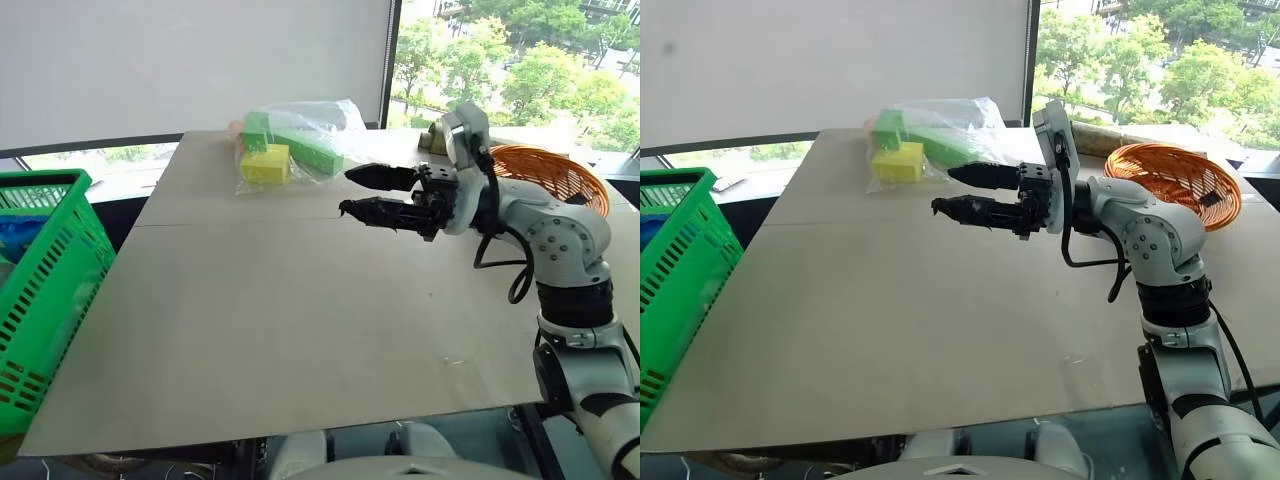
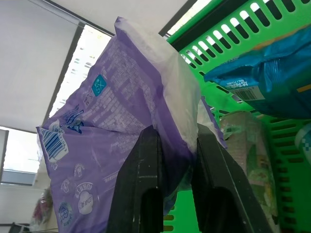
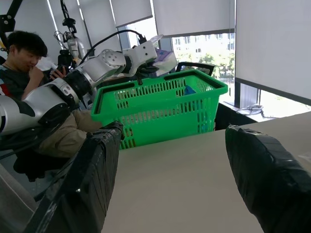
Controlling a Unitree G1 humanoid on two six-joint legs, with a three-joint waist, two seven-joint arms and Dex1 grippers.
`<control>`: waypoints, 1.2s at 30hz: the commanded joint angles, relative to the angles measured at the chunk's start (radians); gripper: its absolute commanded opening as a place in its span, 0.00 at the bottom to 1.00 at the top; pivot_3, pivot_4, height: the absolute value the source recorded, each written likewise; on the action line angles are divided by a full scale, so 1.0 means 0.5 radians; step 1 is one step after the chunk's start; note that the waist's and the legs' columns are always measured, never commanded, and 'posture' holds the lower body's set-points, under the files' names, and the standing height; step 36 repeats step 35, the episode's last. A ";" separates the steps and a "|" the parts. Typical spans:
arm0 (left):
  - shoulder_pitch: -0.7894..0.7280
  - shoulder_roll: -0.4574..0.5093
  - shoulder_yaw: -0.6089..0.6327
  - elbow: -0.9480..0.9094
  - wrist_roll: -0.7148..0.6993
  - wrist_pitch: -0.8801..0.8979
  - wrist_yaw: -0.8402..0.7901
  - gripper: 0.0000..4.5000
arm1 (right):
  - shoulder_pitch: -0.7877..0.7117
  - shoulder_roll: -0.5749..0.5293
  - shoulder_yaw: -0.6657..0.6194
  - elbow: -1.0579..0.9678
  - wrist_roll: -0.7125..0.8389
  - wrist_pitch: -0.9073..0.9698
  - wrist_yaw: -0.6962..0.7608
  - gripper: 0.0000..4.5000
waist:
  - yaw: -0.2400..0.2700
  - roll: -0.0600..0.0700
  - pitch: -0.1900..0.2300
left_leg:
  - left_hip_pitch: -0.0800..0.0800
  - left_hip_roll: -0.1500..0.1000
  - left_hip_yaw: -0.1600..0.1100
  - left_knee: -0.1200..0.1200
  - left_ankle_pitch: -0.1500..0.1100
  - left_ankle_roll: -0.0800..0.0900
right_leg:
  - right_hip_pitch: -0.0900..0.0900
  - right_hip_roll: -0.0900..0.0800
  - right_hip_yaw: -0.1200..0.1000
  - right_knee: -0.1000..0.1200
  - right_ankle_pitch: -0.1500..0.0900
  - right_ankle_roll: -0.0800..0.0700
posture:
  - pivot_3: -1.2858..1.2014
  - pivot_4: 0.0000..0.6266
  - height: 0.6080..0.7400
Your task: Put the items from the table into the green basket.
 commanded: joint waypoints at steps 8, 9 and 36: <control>0.064 0.003 0.016 0.105 -0.191 -0.070 0.030 0.55 | 0.053 0.000 -0.022 -0.118 -0.091 -0.291 0.079 0.81 | -0.094 0.001 -0.001 | -0.008 0.000 0.001 -0.003 0.004 0.007 | -0.008 0.001 0.000 0.000 0.000 0.000 | 0.52 0.00 1.00; 0.060 0.002 0.010 0.106 -0.197 -0.063 0.053 0.68 | 0.056 0.002 -0.023 -0.118 -0.092 -0.301 0.079 0.81 | -0.101 0.002 -0.001 | -0.008 0.000 0.001 -0.003 0.004 0.007 | -0.008 0.001 0.000 0.001 0.000 0.000 | 0.52 0.00 1.00; 1.369 -1.654 -0.381 -2.390 -1.182 0.178 -0.206 0.91 | 0.720 -0.341 -0.065 0.871 -1.025 -1.553 0.204 0.81 | -0.091 0.055 -0.013 | 0.058 0.006 0.024 -0.004 0.000 0.015 | 0.049 0.002 -0.001 -0.001 0.000 -0.012 | 0.52 0.00 1.00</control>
